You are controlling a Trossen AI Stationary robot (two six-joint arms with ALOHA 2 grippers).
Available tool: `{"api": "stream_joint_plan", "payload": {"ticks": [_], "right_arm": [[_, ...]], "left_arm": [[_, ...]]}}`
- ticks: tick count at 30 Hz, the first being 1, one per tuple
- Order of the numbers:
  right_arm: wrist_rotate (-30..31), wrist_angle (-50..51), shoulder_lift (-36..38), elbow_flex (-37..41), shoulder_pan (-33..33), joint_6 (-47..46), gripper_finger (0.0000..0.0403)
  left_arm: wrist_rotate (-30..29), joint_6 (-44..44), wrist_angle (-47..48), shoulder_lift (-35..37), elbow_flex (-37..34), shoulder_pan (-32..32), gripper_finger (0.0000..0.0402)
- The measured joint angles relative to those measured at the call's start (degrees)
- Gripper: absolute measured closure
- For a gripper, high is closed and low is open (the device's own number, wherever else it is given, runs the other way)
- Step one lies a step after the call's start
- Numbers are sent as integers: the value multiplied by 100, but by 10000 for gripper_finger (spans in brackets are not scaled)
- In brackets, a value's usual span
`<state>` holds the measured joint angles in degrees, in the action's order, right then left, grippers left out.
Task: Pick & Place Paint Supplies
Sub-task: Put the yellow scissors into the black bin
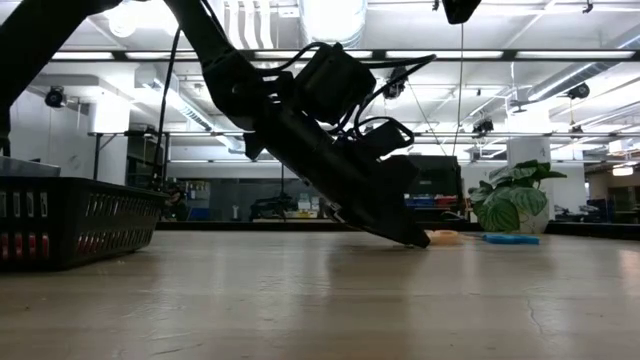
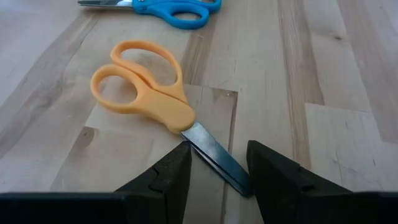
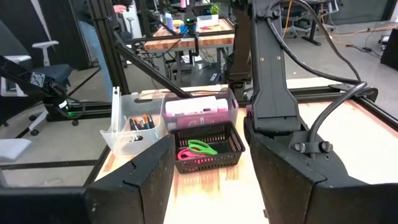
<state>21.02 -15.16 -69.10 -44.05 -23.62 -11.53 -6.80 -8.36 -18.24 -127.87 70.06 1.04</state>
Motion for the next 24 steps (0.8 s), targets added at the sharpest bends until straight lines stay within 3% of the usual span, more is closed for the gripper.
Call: {"api": "stream_joint_plan", "payload": {"ticks": [6, 24], "right_arm": [[0, 0, 0, 0, 0, 0, 194], [0, -1, 0, 0, 0, 0, 194]], "left_arm": [[17, 32, 37, -9, 0, 0, 256], [26, 44, 109, -4, -11, -7, 390]]}}
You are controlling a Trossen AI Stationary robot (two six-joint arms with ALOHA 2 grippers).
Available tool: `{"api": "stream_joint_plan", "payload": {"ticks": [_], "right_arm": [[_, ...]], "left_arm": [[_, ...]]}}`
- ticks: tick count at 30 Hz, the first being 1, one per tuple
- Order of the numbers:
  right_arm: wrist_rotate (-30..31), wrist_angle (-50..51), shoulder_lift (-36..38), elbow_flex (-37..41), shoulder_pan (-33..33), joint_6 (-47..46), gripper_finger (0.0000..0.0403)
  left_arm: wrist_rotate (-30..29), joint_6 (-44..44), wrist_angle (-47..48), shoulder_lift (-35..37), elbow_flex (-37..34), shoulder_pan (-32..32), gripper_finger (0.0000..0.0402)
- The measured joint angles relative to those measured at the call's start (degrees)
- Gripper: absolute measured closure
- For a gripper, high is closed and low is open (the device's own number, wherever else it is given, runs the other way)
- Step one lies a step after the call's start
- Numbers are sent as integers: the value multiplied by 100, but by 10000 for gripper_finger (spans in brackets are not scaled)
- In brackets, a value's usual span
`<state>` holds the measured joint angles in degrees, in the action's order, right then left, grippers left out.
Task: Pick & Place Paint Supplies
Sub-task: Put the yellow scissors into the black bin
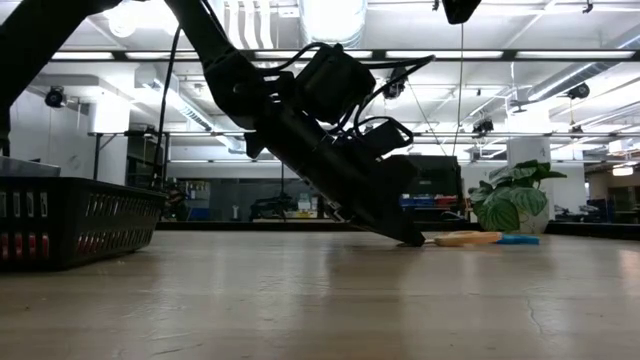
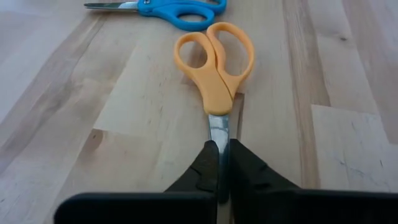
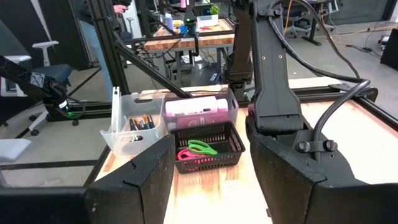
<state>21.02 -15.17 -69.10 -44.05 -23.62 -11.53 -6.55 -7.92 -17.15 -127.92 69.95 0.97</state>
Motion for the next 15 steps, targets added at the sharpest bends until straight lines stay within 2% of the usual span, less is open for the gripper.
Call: {"api": "stream_joint_plan", "payload": {"ticks": [11, 15], "right_arm": [[0, -1, 1, 0, 0, 0, 194], [0, -1, 0, 0, 0, 0, 194]], "left_arm": [[16, -91, 10, 30, -4, 0, 400], [30, -188, 296, 155, -4, 2, 400]]}}
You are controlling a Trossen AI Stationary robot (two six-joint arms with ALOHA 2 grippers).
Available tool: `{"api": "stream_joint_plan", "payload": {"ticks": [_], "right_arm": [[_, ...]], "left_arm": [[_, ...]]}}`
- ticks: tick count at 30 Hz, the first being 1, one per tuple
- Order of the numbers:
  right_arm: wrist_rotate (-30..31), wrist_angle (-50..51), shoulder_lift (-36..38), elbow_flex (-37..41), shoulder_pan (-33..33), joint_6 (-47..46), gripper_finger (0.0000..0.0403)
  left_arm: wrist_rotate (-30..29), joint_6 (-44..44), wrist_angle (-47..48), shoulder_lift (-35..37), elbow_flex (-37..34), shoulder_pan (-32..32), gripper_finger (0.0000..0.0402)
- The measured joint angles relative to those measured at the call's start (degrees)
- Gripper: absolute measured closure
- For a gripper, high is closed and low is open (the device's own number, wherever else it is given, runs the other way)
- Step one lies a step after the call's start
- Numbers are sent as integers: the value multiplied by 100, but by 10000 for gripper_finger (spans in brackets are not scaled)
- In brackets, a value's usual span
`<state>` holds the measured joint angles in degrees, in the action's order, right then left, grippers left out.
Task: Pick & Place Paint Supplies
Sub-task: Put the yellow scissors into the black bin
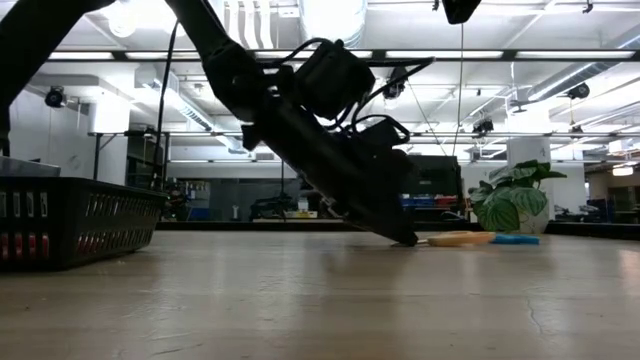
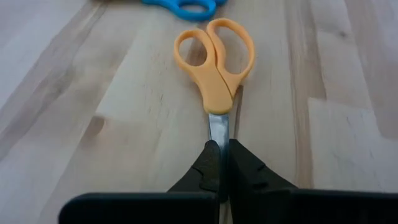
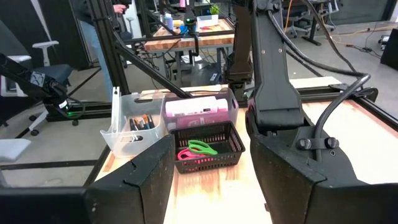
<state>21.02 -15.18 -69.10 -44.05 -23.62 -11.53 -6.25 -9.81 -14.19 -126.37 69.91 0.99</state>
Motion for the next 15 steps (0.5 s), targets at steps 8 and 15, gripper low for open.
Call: {"api": "stream_joint_plan", "payload": {"ticks": [8, 15], "right_arm": [[0, 2, 0, 2, 2, 0, 194], [0, 4, 0, 2, 1, 0, 194]], "left_arm": [[6, -522, 1251, 390, 0, 4, 400], [24, -1242, 2630, 780, 5, 15, 400]]}}
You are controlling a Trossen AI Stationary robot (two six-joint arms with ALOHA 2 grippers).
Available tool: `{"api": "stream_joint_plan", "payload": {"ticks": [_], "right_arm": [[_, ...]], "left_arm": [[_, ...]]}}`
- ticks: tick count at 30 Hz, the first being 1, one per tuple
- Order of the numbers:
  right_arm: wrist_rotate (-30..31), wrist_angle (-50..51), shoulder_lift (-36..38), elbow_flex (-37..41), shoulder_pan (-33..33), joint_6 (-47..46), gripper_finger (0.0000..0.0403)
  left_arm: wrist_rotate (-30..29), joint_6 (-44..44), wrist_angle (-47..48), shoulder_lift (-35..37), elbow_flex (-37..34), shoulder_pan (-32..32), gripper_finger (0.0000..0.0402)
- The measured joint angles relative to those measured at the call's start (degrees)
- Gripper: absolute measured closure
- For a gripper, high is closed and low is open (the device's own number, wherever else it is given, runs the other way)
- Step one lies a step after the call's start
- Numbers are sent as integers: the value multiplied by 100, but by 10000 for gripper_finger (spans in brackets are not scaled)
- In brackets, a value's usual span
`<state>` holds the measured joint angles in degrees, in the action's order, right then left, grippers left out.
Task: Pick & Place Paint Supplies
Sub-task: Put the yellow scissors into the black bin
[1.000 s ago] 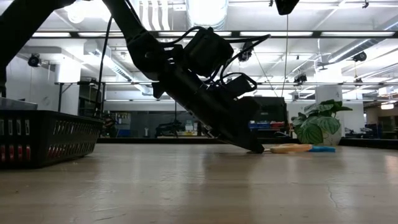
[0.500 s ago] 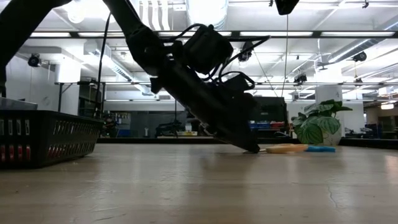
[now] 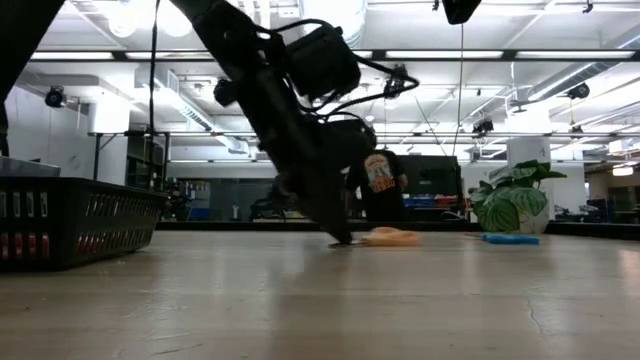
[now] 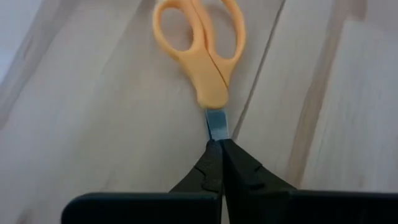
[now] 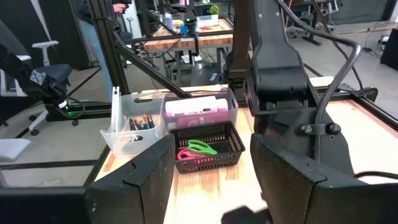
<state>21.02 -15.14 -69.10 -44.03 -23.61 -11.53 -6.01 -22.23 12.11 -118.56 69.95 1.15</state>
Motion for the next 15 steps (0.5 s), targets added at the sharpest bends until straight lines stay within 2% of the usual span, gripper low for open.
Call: {"api": "stream_joint_plan", "payload": {"ticks": [8, 15], "right_arm": [[0, -2, 1, 0, -1, 0, 194], [0, -2, 0, 0, -1, 0, 194]], "left_arm": [[8, -980, 1873, 460, -11, 182, 400], [9, -1849, 2950, 612, -29, 506, 401]]}}
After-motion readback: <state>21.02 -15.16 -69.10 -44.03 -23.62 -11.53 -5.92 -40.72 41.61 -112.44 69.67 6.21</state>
